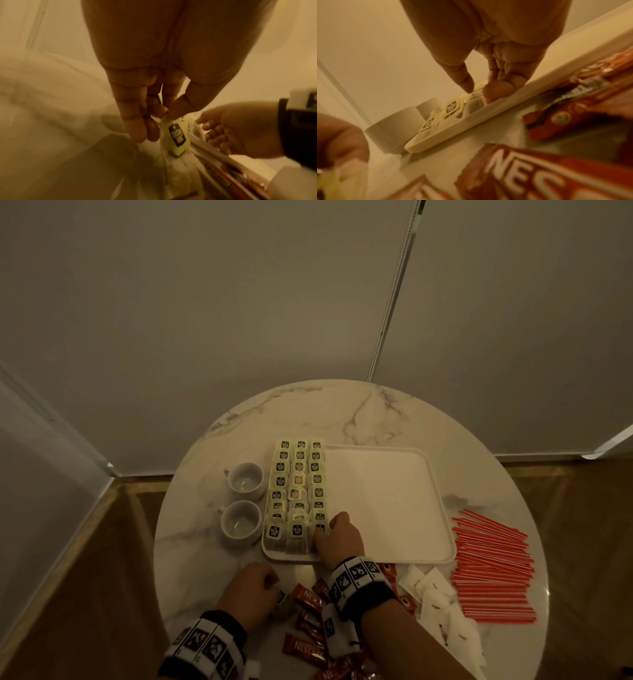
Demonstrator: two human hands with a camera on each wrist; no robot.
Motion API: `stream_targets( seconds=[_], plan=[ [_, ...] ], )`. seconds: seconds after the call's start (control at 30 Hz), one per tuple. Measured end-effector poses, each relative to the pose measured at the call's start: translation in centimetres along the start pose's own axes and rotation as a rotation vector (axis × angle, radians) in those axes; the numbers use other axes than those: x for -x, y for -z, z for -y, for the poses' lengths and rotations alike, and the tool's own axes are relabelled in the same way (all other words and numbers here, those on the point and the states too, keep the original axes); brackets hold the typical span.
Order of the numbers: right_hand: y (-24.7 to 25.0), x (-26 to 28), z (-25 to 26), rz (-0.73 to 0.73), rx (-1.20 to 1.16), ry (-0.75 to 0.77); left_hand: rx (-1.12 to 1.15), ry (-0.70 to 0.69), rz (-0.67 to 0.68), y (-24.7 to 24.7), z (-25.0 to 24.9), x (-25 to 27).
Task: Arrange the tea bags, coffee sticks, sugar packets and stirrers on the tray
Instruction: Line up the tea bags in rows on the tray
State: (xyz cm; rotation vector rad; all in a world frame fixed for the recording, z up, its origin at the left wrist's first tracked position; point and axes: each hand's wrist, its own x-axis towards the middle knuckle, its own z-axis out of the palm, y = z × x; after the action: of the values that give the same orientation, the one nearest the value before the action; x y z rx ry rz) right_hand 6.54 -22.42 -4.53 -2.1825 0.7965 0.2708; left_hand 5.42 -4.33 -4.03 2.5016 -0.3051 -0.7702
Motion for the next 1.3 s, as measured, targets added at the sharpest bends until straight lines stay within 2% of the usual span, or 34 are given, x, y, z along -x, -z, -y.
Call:
stream_targets(
  seconds=[0.17,0.27,0.33,0.4,0.5,0.73,0.8,0.93,1.13,1.3],
  plan=[
    [0.1,-0.4,-0.4,-0.02,0.007,-0.006,0.079,-0.066,-0.114,1.3,-1.3,0.0],
    [1.0,0.0,-0.5,-0.054,-0.062,0.06,0.123,-0.093,-0.178,2.3,-2.3,0.2],
    [1.8,0.8,-0.2,0.011,-0.136,0.148,0.134,-0.116,-0.216,3.0,-2.8,0.2],
    [2.2,1.9,0.3,0.156,-0.166,0.256,0.121,-0.137,-0.242,3.5,-3.1,0.2],
    [1.8,2.9,1.0,0.321,-0.099,0.378,0.111,-0.157,-0.262,4.0,-3.3,-0.4],
    [0.3,1.8,2.3,0.294,0.021,0.528,0.127,-0.164,-0.299,4.0,-2.6,-0.9],
    [0.2,1.3,2.5,0.288,0.005,0.511,0.144,-0.172,-0.327,4.1,-1.8,-0.7],
    [-0.6,0.0,2.4,0.259,-0.168,0.3,0.128,-0.163,-0.366,4.0,-0.8,0.1],
    [-2.1,-0.2,2.4,0.224,-0.196,0.131,0.016,-0.141,-0.231,2.1,-0.5,0.2],
    [-2.3,-0.3,2.2,0.129,-0.074,0.134,-0.046,-0.163,-0.126,1.1,-0.6,-0.4]
  ],
)
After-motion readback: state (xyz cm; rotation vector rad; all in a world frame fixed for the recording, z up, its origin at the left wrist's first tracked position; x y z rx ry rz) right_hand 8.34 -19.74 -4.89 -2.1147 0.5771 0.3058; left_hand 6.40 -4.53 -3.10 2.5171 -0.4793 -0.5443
